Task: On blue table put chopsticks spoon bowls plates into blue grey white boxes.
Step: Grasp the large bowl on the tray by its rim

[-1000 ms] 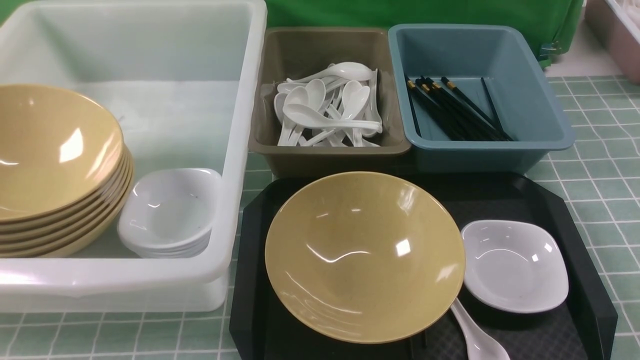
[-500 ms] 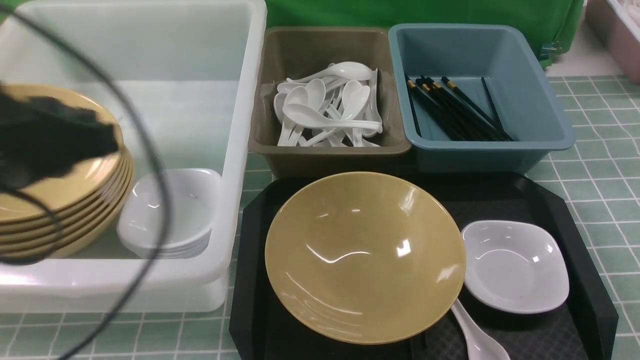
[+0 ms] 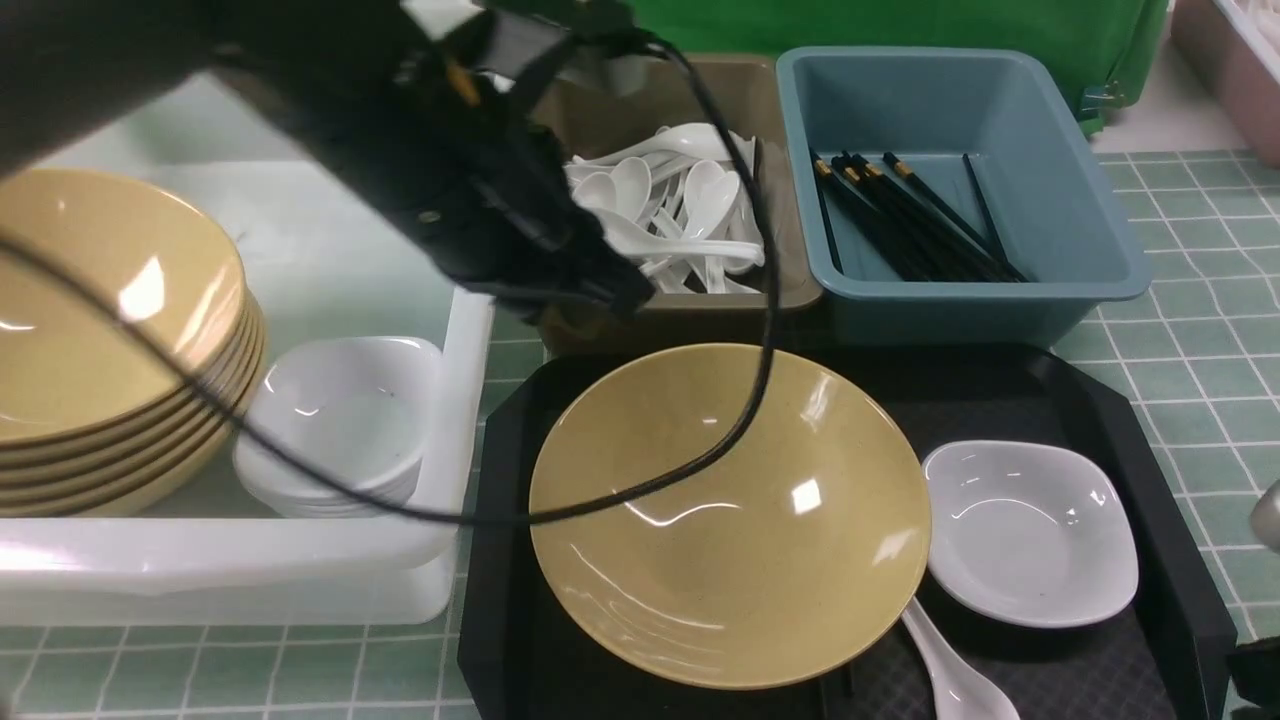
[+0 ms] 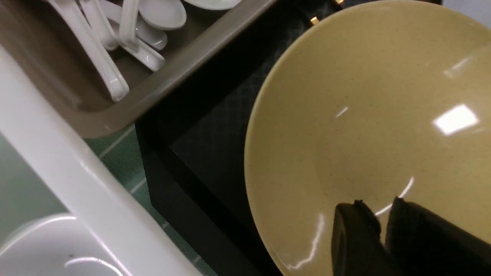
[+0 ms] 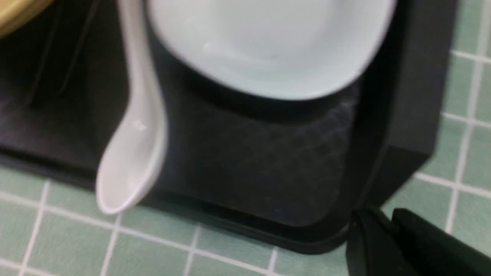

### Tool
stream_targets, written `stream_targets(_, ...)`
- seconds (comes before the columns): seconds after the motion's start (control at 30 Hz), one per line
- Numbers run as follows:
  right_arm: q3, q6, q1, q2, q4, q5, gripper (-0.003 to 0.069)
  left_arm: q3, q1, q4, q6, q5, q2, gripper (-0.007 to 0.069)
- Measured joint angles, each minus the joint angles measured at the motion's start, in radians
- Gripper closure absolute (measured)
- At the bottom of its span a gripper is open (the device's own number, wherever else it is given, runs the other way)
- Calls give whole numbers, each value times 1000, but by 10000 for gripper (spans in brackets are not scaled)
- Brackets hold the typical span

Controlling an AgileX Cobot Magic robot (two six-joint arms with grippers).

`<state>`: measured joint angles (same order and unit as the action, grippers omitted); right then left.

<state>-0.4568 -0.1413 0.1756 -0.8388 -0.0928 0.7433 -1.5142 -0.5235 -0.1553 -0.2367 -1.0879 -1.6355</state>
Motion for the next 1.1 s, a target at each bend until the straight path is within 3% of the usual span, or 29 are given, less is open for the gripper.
stream_targets(0.03,0,0,8,0,0,-2,545,-5,0,1,-1,-2,-6,496)
stream_targets(0.17,0,-16,87,0,-3,-81,538,-69,-1,56,23,-69,-130,273)
stream_targets(0.37,0,-16,136,0,-9,-109,533,-77,-1,60,65,-89,-251,111)
stream_targets(0.6,0,-13,145,-1,-11,-114,527,-100,-3,27,68,-64,-320,111)
stream_targets(0.87,0,-13,145,-1,-11,-114,519,-84,-2,-118,65,-64,-388,110)
stream_targets(1.1,0,-13,145,-1,-11,-121,517,-84,-2,-142,62,-56,-386,110)
